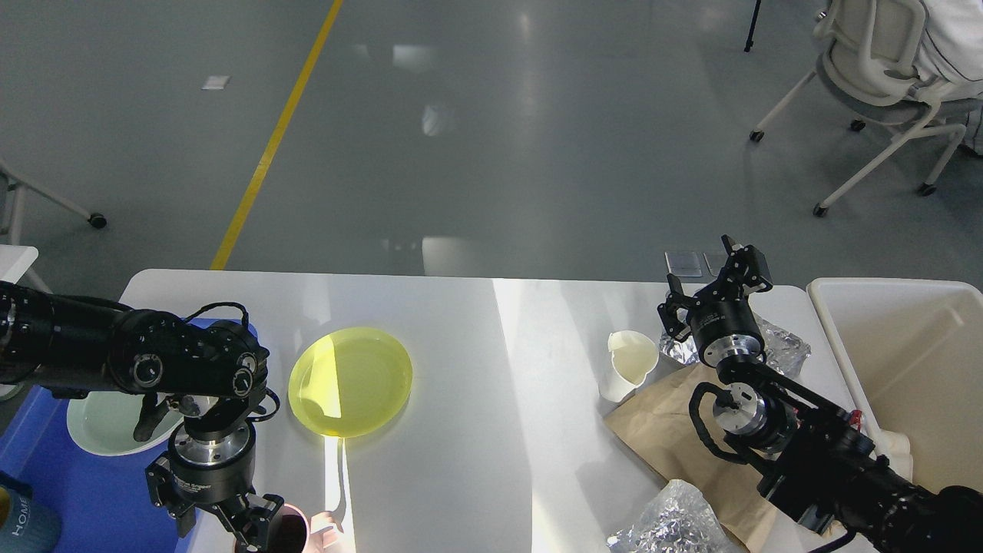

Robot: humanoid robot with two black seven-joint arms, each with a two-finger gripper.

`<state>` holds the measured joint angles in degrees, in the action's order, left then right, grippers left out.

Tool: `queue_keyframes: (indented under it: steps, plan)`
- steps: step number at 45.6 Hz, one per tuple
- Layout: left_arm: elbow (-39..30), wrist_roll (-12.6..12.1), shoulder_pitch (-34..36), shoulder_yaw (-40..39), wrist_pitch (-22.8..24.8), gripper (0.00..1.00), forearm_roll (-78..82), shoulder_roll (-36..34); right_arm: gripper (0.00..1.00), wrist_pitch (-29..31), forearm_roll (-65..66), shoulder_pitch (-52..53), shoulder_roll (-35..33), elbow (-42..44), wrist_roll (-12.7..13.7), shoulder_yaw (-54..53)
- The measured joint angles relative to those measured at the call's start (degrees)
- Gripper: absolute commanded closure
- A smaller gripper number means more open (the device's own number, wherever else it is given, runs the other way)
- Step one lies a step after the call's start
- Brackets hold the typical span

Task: Tidy desktop
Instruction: 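Lower the left gripper and grasp the pink mug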

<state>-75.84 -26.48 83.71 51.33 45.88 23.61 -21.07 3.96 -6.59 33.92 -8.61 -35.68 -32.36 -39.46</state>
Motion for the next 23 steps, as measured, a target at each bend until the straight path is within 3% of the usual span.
queue_keyframes:
  steps: [11,23]
  plan:
    - [0.0,0.0,-1.7,0.2,-6.1,0.2,-0.1,1.0,0.0,0.0,0.0,0.0,0.0,0.0,0.0,0.0]
    - [0.0,0.0,-2.8,0.3,-7.6,0.23,-0.1,1.1,0.0,0.0,0.0,0.0,0.0,0.0,0.0,0.0]
